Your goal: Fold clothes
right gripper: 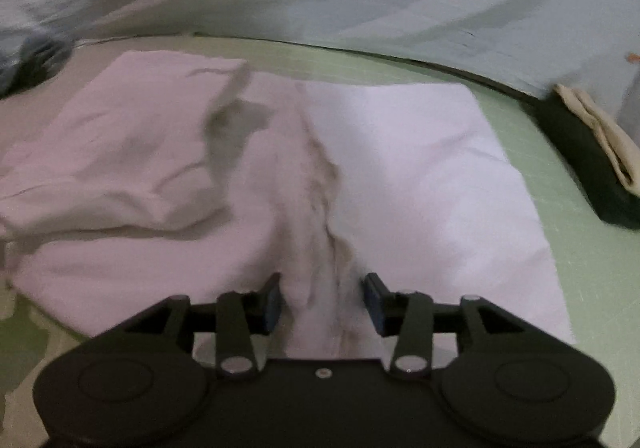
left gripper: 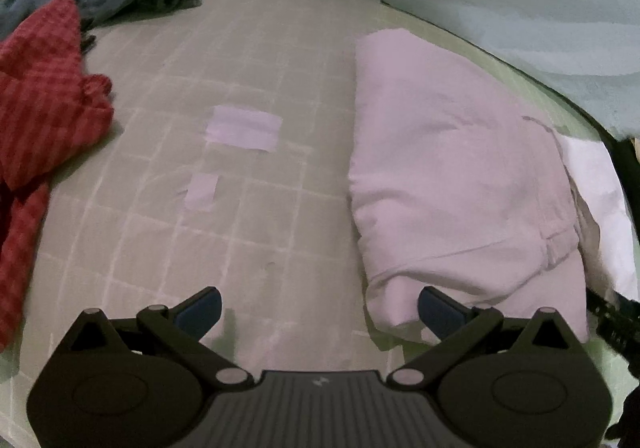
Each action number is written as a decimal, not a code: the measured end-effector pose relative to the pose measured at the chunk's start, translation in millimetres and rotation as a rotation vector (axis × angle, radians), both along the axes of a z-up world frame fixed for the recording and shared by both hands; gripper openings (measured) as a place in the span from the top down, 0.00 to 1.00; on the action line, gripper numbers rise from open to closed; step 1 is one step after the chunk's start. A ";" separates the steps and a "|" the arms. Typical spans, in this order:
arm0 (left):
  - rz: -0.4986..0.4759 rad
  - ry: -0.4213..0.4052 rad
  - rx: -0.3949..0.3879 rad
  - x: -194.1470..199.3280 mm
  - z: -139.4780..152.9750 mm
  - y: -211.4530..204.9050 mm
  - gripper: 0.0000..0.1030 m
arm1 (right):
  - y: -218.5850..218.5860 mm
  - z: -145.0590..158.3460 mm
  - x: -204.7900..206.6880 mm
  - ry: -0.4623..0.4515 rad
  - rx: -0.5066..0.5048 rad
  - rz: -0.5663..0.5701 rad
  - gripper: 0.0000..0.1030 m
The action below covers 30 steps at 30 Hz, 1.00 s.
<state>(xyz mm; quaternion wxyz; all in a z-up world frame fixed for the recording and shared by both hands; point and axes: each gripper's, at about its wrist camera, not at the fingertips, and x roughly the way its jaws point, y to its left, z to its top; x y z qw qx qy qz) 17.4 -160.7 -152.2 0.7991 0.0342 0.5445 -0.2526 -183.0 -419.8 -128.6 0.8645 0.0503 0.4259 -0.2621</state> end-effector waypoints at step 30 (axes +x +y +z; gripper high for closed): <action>0.140 0.230 -0.271 43.5 -25.6 -53.3 0.24 | -72.7 29.9 -61.7 -0.182 0.100 -0.433 0.10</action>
